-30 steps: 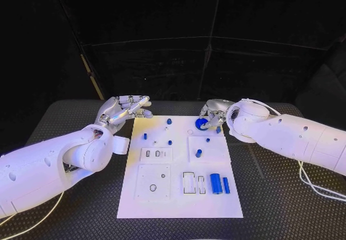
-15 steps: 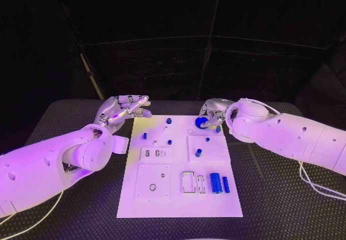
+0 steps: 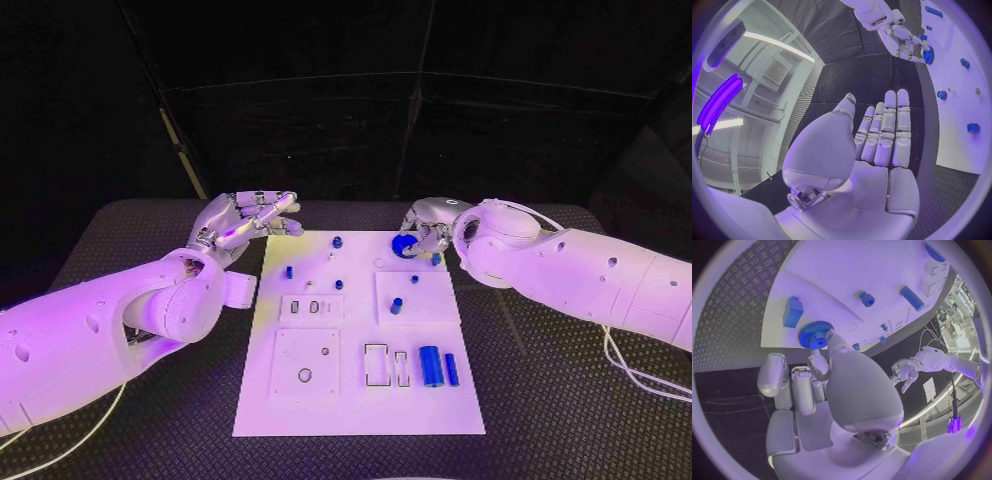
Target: Assemble the parts on the task board
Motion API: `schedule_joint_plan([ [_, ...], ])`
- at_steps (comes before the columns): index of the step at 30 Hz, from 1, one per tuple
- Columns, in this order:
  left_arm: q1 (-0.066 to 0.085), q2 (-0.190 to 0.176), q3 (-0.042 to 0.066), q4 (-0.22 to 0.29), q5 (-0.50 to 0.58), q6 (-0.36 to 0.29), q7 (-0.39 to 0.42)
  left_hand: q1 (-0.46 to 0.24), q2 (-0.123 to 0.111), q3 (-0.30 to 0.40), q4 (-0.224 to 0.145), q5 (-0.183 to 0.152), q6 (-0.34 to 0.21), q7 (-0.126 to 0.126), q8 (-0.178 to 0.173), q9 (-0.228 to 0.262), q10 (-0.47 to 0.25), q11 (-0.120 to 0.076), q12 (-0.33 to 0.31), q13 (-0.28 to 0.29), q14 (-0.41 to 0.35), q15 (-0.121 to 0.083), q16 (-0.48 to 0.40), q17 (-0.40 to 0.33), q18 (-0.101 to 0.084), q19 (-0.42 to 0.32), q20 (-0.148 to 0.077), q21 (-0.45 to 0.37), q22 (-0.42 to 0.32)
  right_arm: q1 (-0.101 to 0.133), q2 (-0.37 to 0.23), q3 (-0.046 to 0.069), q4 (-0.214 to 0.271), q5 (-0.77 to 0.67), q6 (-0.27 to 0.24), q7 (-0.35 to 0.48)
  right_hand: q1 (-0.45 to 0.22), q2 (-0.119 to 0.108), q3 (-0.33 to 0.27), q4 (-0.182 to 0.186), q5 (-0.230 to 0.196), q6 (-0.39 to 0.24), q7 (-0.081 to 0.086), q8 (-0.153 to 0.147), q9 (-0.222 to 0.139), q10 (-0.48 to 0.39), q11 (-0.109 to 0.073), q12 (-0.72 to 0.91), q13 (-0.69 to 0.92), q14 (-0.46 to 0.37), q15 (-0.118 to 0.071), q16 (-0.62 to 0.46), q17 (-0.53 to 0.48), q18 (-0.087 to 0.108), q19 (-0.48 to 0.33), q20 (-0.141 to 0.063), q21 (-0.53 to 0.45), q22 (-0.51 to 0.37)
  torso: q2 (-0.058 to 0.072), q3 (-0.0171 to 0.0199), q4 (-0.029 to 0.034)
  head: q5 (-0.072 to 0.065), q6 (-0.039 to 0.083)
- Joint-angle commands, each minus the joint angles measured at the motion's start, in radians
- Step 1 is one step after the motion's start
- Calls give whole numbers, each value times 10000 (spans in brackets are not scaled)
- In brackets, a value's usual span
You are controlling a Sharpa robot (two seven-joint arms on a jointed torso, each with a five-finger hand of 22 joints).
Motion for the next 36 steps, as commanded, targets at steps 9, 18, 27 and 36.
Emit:
schedule_joint_plan([
  [9,11,12,12,0,-17,129,26,64,48,-10,-60,-37,12,35,-48,-10,3,42,-73,-10,24,61,-39,12,44,63,0,-17,-18,2,-50,-7,-4,-14,-53,-77,-73,-114,47,103,-44,-106,-12,-37,-6,-27,55,-16,-44,789,101,66,1413,-205,58,52,57,25,2,-5,9,-25,-12],
  [18,11,9,11,-7,-17,146,9,64,51,-15,-63,-38,5,35,-61,-11,-6,43,-87,-12,27,61,-48,20,45,63,1,-19,-20,2,-63,-7,-48,58,-10,-159,-212,-643,433,599,-63,-593,93,-118,-15,-169,150,-157,-188,786,180,66,1423,-206,47,120,45,18,3,-7,13,-33,-20],
  [27,11,4,11,-11,-17,156,0,64,51,-15,-63,-38,5,35,-61,-11,-6,43,-87,-12,27,61,-48,20,45,63,1,-19,-20,2,-92,-6,-46,113,40,-167,-164,-704,556,791,-7,-599,93,-29,10,-133,155,-99,-129,791,192,78,1452,-207,57,138,51,33,2,-2,8,-32,-34],
  [36,10,5,11,-22,-17,158,-3,62,54,-22,-66,-39,-1,34,-74,-12,-13,43,-102,-13,29,61,-59,29,45,64,1,-21,-22,3,-131,-6,-28,163,93,-156,-117,-635,677,911,102,-335,27,216,61,-40,103,41,17,792,156,81,1461,-208,72,119,61,53,4,2,7,-61,-55],
])
